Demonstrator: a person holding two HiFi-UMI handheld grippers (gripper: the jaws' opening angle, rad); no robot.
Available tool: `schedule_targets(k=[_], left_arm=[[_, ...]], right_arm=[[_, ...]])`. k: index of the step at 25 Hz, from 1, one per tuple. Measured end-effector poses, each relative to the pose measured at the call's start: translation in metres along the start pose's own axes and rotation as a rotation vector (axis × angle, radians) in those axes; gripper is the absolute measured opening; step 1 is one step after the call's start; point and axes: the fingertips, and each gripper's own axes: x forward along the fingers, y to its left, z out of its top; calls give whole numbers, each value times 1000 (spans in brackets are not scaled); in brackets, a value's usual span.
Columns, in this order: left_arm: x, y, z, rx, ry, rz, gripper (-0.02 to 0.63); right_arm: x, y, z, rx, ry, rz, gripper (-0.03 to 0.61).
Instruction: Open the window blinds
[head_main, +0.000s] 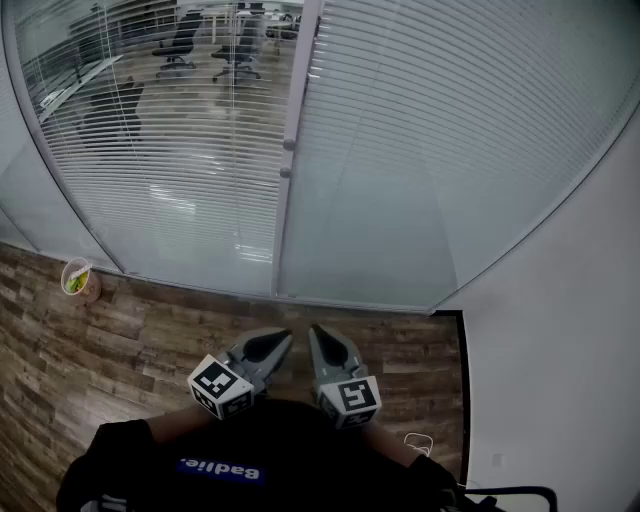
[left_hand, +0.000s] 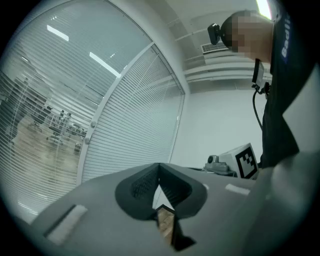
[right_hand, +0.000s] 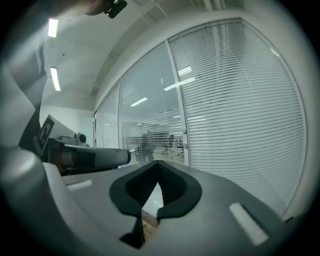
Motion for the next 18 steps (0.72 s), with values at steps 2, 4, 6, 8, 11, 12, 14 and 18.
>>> schedule_targets(k=[2, 4, 6, 8, 11, 12, 14, 18], left_arm=[[0, 0, 2, 2, 1, 0, 0], [0, -1, 2, 3, 2, 0, 0], [1, -1, 2, 3, 3, 3, 0], [2, -1, 2, 3, 4, 6, 0], [4, -1, 0, 4, 7, 13, 0], [6, -1, 0, 4, 9, 16, 0], [9, -3, -1, 5, 13, 20, 0], [20, -8, -2, 10, 21, 33, 0]], right_arm=[[1, 2, 5, -5, -12, 7, 2], [1, 4, 9, 17, -28, 16, 3], [0, 3, 8, 20, -27, 19, 2], [0, -1, 4, 5, -18, 15, 2], [-1, -2, 8, 44, -50, 22, 3], [-2, -3, 10, 54, -58, 26, 3], [-3, -7, 8, 50, -53, 27, 3], [-7, -17, 10, 67, -62, 43, 3]])
